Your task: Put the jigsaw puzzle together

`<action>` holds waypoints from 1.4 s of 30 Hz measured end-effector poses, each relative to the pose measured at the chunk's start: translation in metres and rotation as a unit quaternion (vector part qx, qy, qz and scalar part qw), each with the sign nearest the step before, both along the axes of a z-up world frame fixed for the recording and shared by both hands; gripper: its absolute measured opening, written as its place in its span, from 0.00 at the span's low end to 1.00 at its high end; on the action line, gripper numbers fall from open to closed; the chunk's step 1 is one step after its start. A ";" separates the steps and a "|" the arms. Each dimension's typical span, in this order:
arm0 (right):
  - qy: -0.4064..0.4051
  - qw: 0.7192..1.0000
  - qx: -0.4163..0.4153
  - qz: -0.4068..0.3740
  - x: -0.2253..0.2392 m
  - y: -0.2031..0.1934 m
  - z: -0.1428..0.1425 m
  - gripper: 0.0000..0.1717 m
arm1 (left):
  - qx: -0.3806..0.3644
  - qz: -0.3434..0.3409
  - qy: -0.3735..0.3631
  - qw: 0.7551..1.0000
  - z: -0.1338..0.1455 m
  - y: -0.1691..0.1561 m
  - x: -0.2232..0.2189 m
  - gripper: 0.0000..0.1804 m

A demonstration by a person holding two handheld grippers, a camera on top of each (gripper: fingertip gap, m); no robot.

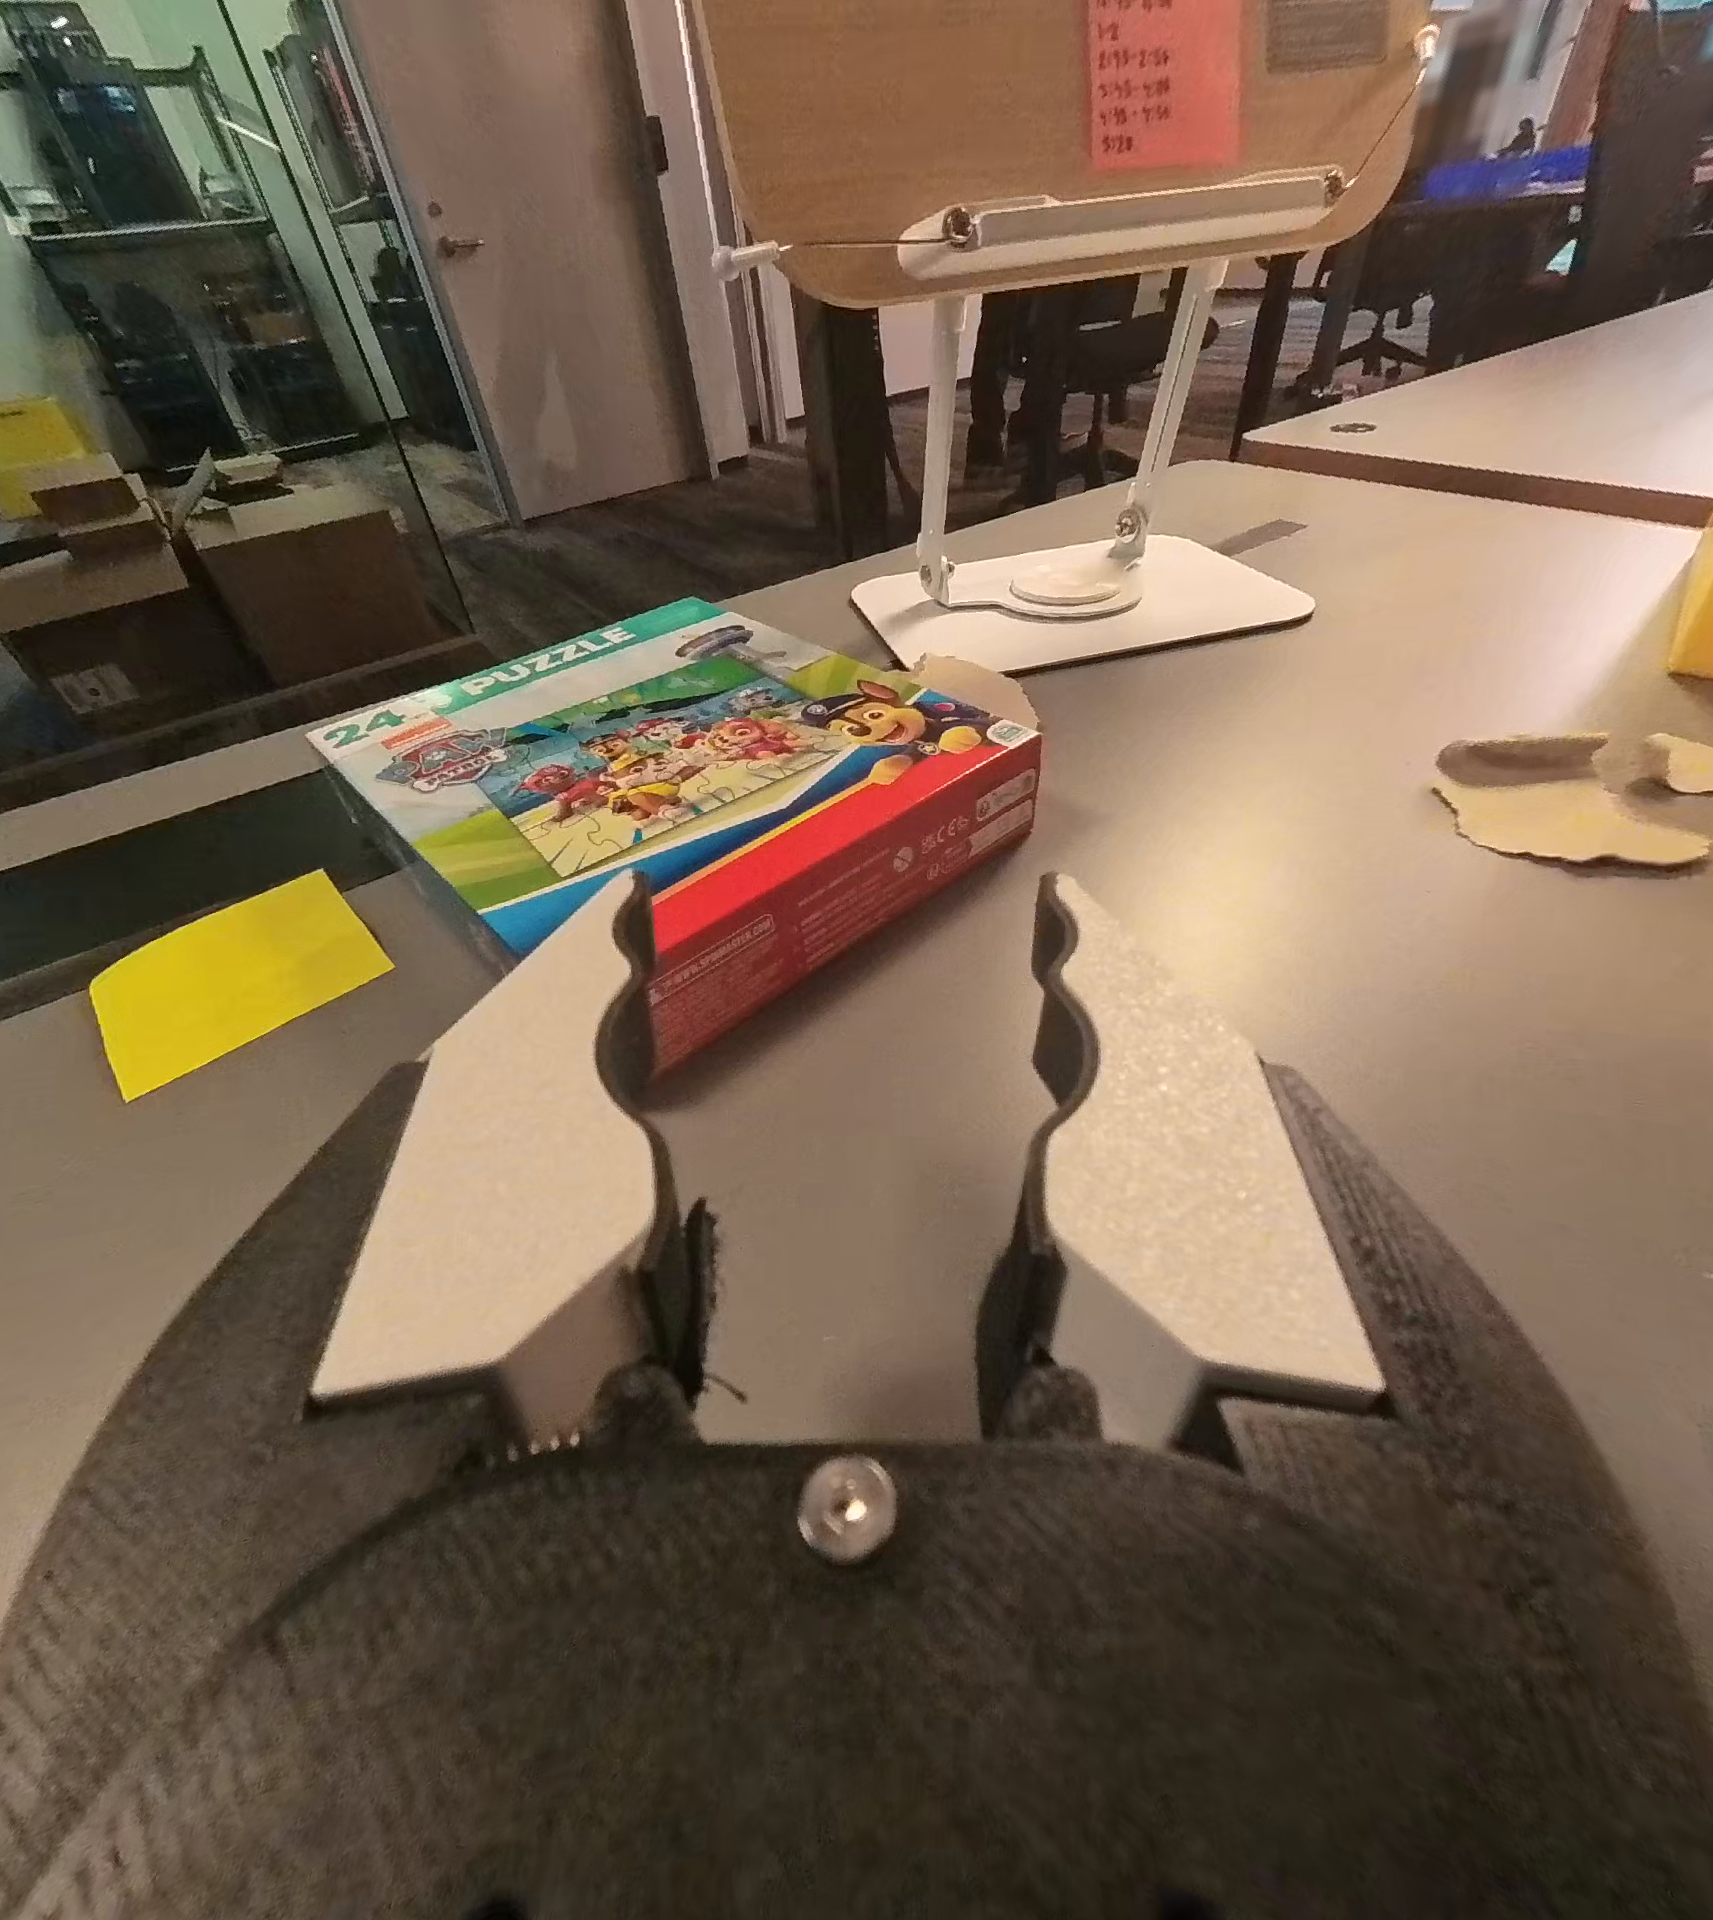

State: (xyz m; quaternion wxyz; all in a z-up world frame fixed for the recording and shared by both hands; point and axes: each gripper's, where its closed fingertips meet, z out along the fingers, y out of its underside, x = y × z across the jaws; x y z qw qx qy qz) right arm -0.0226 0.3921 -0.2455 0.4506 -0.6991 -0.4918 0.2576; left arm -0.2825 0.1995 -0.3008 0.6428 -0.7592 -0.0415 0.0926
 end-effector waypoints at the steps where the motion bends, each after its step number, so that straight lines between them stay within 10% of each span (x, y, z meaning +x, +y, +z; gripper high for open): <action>1: -0.020 0.998 -0.033 0.050 -0.018 -0.019 -0.016 0.32 | 0.000 0.000 0.001 1.000 0.000 0.000 0.000 0.40; 6: -0.191 0.975 -0.095 0.068 -0.046 -0.008 -0.108 0.29 | -0.001 -0.002 0.003 1.000 0.000 0.000 0.001 0.40; 12: -0.266 0.951 -0.133 0.084 -0.053 -0.003 -0.137 0.00 | -0.002 -0.002 0.000 1.000 0.000 0.000 0.001 0.40; 17: -0.164 0.982 0.089 0.026 -0.049 -0.007 -0.036 0.00 | -0.002 -0.002 0.002 1.000 -0.001 0.000 0.001 0.40; 22: -0.165 0.918 0.248 -0.264 0.091 0.057 0.061 0.00 | -0.004 -0.001 0.006 1.000 -0.001 0.001 0.001 0.40; 25: -0.179 0.919 0.180 -0.301 0.140 0.089 0.034 0.03 | -0.003 0.000 0.004 1.000 -0.001 0.001 0.001 0.40; 29: -0.183 0.933 0.080 -0.299 0.151 0.096 -0.008 0.38 | 0.000 0.000 -0.001 1.000 0.000 0.001 0.000 0.40; 33: -0.078 0.976 0.154 -0.129 0.066 0.038 0.008 0.18 | -0.001 0.000 0.002 1.000 0.000 0.001 0.001 0.40; 36: -0.064 0.997 0.036 0.016 0.003 -0.023 -0.039 0.14 | -0.002 -0.001 0.004 1.000 -0.001 0.001 0.001 0.40; 42: -0.136 0.988 -0.079 -0.009 -0.017 -0.017 -0.133 0.20 | -0.001 -0.002 0.001 1.000 0.000 0.001 0.001 0.40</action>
